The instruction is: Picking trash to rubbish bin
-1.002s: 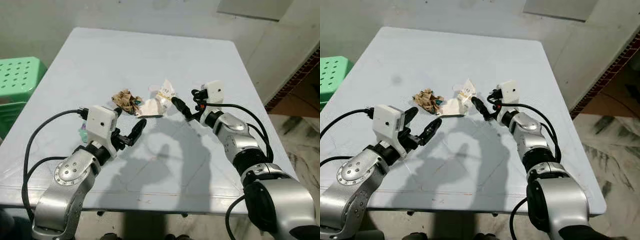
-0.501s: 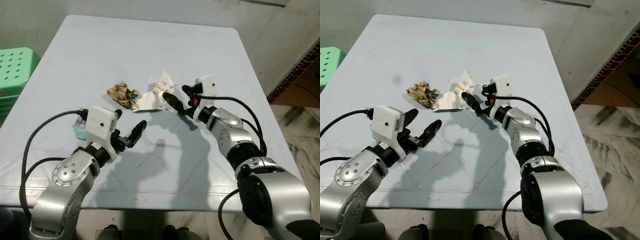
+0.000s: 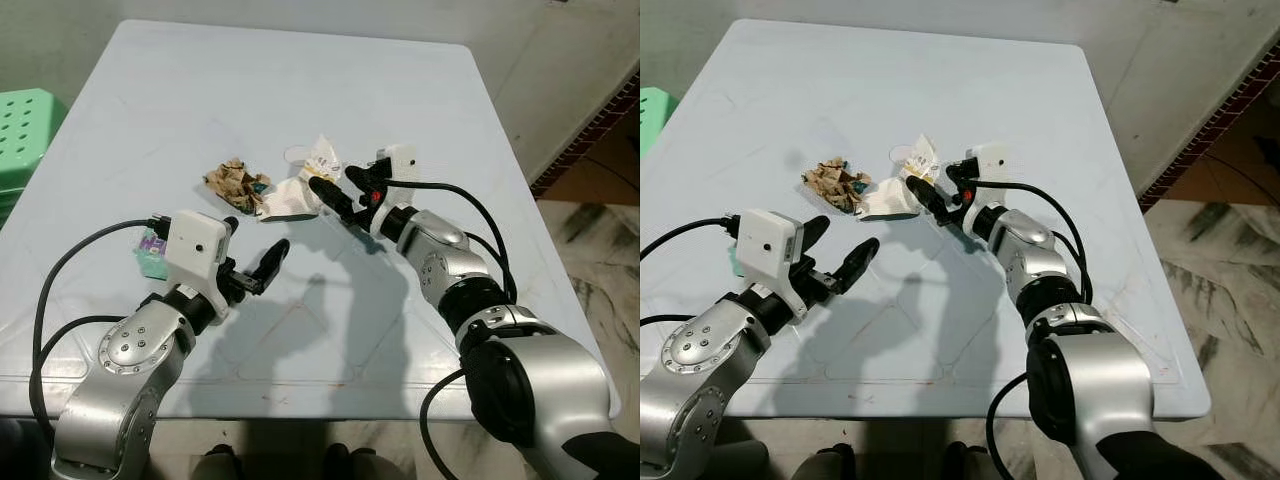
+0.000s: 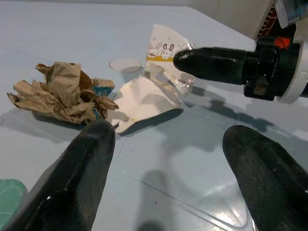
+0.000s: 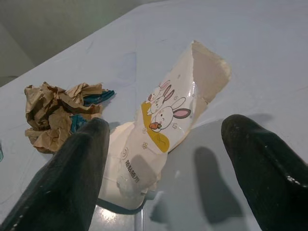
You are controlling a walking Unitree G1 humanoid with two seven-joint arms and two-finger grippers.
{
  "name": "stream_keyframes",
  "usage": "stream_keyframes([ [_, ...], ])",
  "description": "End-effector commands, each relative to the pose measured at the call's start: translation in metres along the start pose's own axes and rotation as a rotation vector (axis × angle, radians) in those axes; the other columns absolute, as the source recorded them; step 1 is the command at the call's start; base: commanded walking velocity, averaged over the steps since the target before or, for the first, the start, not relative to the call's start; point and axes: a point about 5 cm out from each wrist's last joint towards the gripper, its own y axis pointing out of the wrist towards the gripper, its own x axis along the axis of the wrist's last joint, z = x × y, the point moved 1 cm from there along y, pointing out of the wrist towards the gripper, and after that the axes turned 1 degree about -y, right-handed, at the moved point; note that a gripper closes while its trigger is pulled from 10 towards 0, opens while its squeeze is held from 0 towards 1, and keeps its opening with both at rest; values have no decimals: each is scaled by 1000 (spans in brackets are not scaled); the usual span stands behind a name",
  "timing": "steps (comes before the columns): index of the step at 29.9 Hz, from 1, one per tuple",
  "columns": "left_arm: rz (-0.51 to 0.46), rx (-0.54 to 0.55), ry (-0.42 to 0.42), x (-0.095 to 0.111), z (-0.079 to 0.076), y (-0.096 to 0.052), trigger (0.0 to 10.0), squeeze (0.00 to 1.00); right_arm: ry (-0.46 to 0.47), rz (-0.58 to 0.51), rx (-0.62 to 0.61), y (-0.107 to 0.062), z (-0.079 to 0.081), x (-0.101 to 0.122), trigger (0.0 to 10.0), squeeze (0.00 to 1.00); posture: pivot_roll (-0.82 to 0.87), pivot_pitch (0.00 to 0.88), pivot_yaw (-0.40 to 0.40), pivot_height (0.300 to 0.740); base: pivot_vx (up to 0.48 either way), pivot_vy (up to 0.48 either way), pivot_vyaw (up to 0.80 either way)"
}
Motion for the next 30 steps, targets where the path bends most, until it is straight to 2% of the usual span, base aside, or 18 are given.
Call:
stream_keyframes([
  [1, 2, -7, 2, 1, -3, -3, 10000, 0, 12, 1, 7, 1, 0, 2, 0, 0, 243, 280, -114, 740, 0, 0, 0],
  [30, 2, -2, 1, 2, -3, -3, 10000, 0, 13, -33, -23, 0, -7, 14, 0, 0, 240, 287, -117, 740, 0, 0, 0],
])
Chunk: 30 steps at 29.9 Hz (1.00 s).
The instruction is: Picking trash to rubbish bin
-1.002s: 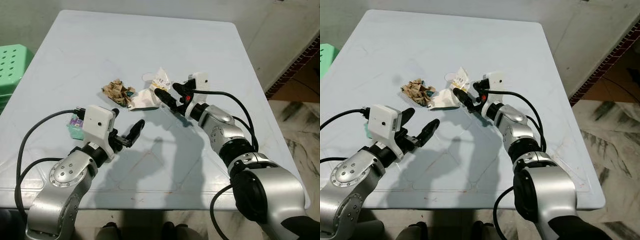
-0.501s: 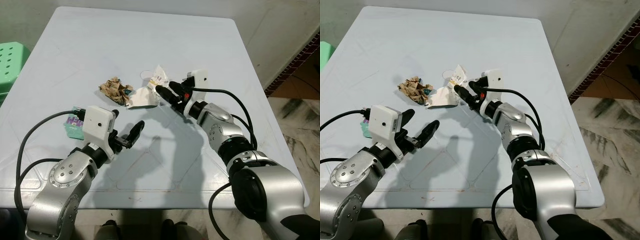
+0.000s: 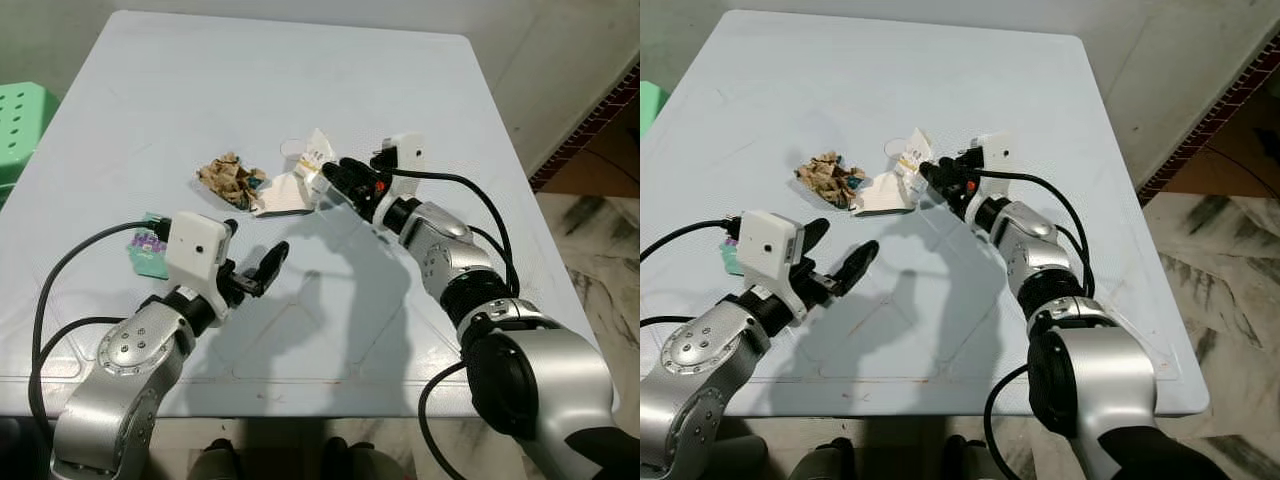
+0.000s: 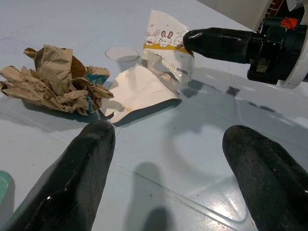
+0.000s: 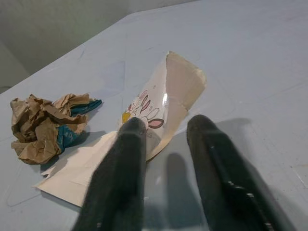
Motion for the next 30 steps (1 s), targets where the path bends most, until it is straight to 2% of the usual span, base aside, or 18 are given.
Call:
stream_keyframes([
  [1, -10, -5, 4, 3, -3, -2, 10000, 0, 1, 1, 1, 1, -1, 5, 0, 0, 240, 287, -117, 740, 0, 0, 0],
  [14, -12, -1, 1, 3, -3, -2, 10000, 0, 4, -17, -7, 1, -3, 9, 0, 0, 238, 285, -121, 740, 0, 0, 0],
  [30, -23, -9, -3, 3, -4, 2, 10000, 0, 19, -131, -24, 0, -10, 33, 0, 0, 225, 271, -122, 740, 0, 0, 0],
])
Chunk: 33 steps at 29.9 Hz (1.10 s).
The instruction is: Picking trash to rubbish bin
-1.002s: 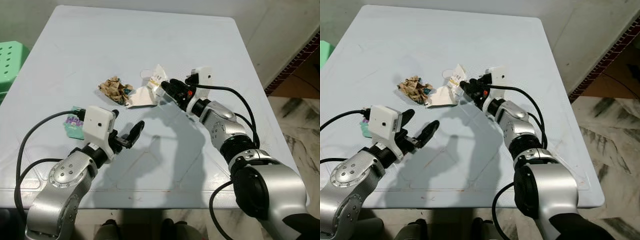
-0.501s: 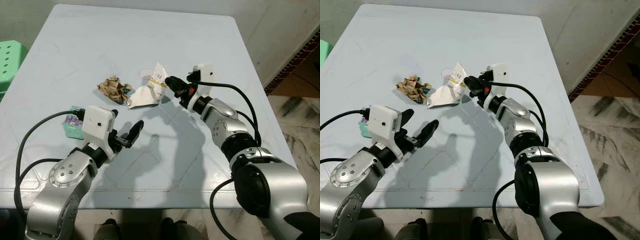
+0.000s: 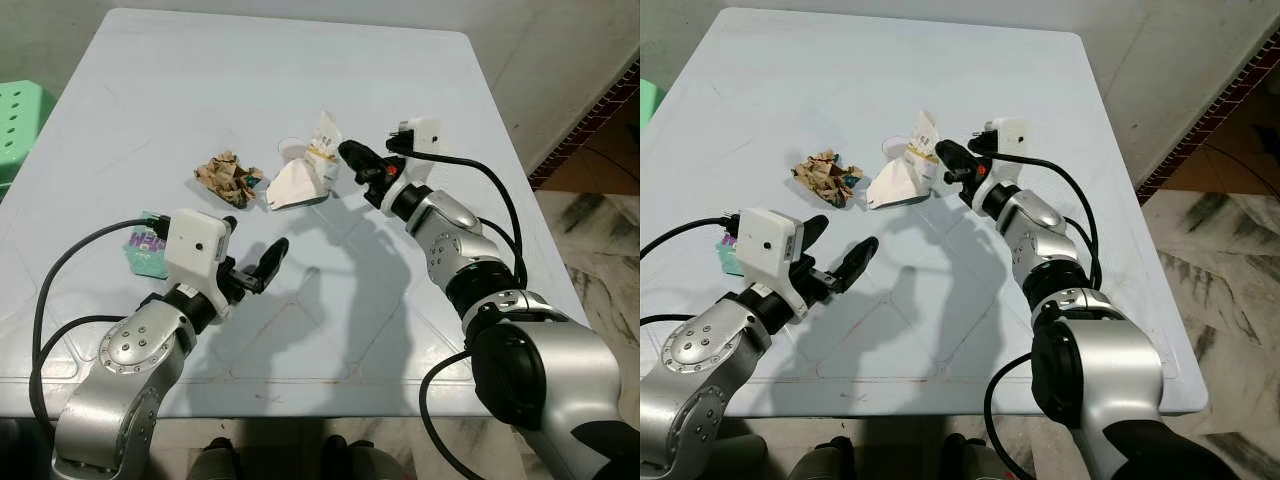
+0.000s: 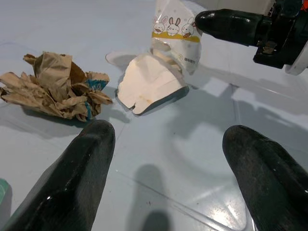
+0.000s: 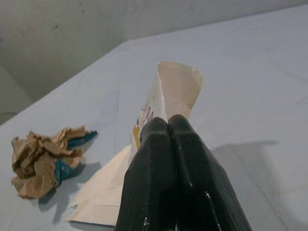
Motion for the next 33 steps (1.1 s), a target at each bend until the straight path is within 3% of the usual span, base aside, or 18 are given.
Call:
stream_keyframes([
  [1, -3, -18, -5, -1, -4, 1, 10000, 0, -16, -43, -6, 1, -3, 14, 0, 0, 224, 265, -123, 740, 0, 0, 0],
  [8, -22, -9, -10, 1, -3, 7, 10000, 0, -40, -130, -14, -2, -10, 33, 0, 0, 211, 238, -127, 740, 0, 0, 0],
  [16, -62, 37, 7, 7, 11, 17, 10000, 0, -158, -158, -3, -19, -24, 41, 0, 0, 184, 206, -136, 740, 0, 0, 0],
  [17, -66, 41, 10, 8, 13, 18, 10000, 0, -167, -154, -5, -21, -25, 40, 9255, 0, 178, 197, -138, 740, 0, 0, 0],
  [18, -73, 44, 14, 10, 15, 19, 10000, 0, -175, -147, -4, -24, -27, 39, 9255, 0, 176, 194, -140, 740, 0, 0, 0],
  [19, -83, 49, 15, 13, 21, 21, 10000, 0, -187, -138, 3, -28, -30, 36, 10000, 0, 170, 184, -142, 740, 0, 0, 0],
  [26, -127, 67, 25, 22, 35, 29, 10000, 0, -241, -134, 47, -44, -33, 33, 10000, 0, 134, 141, -148, 740, 0, 0, 0],
  [33, -155, 16, 26, 25, 34, 41, 10000, 0, -285, -153, 105, -61, -23, 37, 10000, 0, 109, 104, -142, 740, 0, 0, 0],
])
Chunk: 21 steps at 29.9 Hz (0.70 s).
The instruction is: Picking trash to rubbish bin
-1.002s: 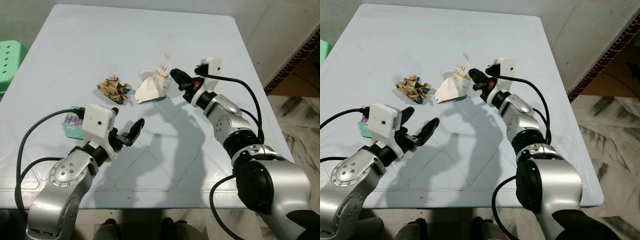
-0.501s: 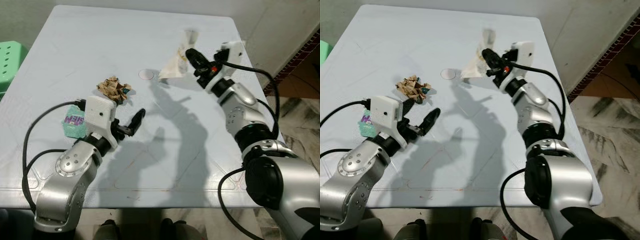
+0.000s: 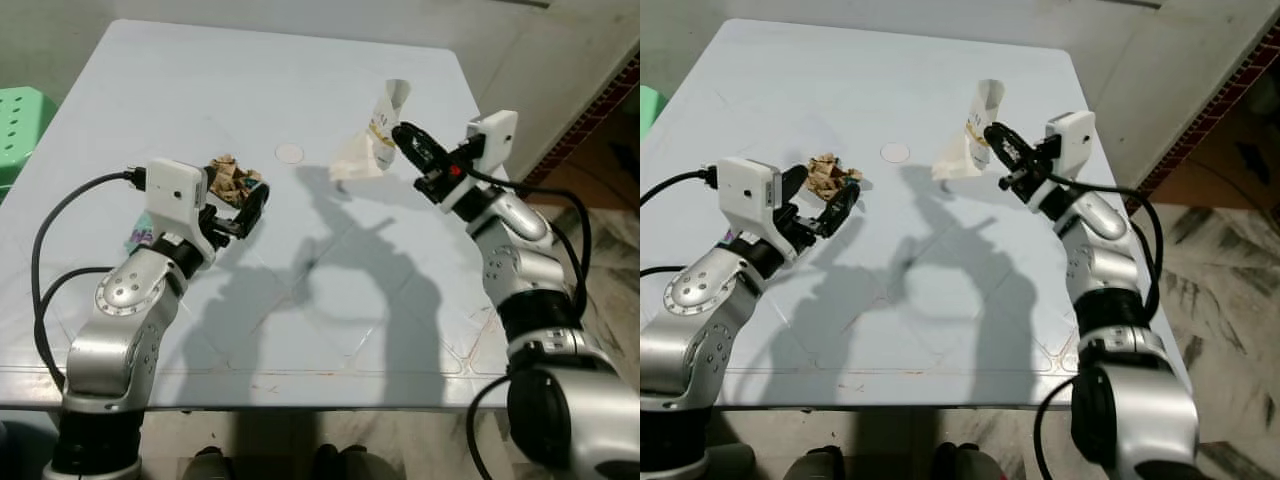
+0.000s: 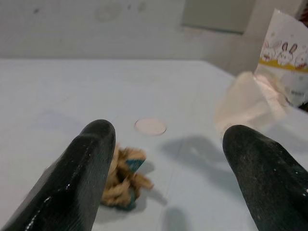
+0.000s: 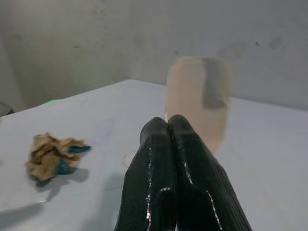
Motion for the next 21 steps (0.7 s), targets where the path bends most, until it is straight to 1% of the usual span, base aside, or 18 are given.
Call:
stream_keyframes([
  [1, -12, -46, -3, 0, -6, 4, 10000, 0, -15, -13, 21, -5, 1, 8, 10000, 0, 108, 96, -139, 740, 0, 0, 0],
  [3, -15, -51, -6, 1, -7, 5, 10000, 0, -12, -14, 25, -6, 2, 9, 10000, 0, 108, 96, -139, 740, 0, 0, 0],
  [7, -31, -101, -9, 3, -10, 11, 10000, 0, 21, -16, 74, -12, 12, 13, 10000, 0, 108, 62, -132, 740, 0, 0, 0],
  [8, -31, -101, -9, 3, -10, 11, 10000, 0, 21, -16, 74, -12, 12, 13, 10000, 0, 108, 62, -132, 740, 0, 0, 0],
  [10, -45, -164, -12, 6, -15, 13, 10000, 0, 50, -27, 118, -19, 20, 21, 10000, 0, 103, 40, -122, 740, 0, 0, 0],
  [16, -51, -243, -15, 7, -20, 14, 10000, 0, 76, -37, 132, -23, 21, 30, 10000, 0, 97, 20, -121, 740, 0, 0, 0],
  [18, -60, -273, -17, 9, -23, 13, 10000, 0, 82, -38, 160, -24, 24, 34, 10000, 0, 94, 16, -119, 740, 0, 0, 0],
  [19, -68, -306, -22, 10, -26, 12, 10000, 0, 95, -38, 181, -26, 27, 38, 10000, 0, 92, 15, -119, 740, 0, 0, 0],
  [21, -71, -326, -40, 11, -27, 11, 10000, 0, 93, -34, 199, -27, 29, 41, 10000, 0, 90, 18, -118, 740, 0, 0, 0],
])
